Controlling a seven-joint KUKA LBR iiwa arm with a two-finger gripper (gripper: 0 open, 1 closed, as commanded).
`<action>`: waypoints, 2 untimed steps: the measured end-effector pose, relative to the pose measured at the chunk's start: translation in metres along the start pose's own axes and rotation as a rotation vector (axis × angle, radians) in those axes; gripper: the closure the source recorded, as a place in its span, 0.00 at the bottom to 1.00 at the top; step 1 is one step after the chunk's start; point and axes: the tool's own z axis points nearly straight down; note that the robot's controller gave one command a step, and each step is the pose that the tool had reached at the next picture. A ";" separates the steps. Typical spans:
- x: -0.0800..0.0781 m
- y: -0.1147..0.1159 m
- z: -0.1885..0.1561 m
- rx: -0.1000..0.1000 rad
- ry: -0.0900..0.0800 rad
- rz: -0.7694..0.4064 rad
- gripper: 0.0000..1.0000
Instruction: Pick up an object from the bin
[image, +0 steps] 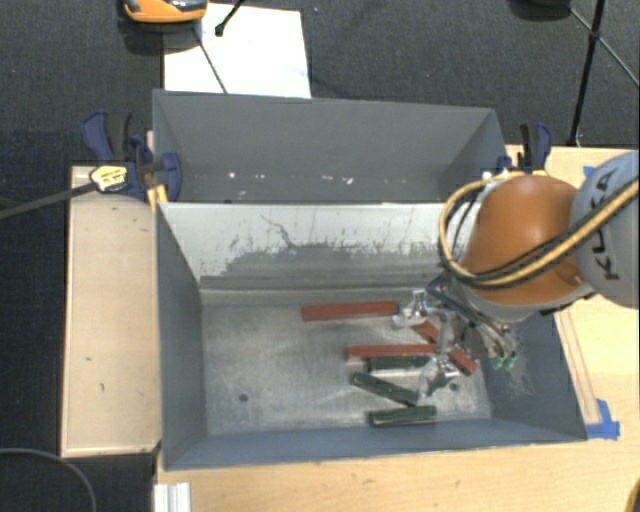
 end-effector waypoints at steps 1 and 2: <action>0.008 0.007 0.086 0.005 -0.023 -0.129 1.00; 0.006 0.008 0.086 0.004 -0.032 -0.130 0.00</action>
Offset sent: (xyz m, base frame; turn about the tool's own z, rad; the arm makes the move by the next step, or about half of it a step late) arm 0.0000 0.0000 0.0000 0.0000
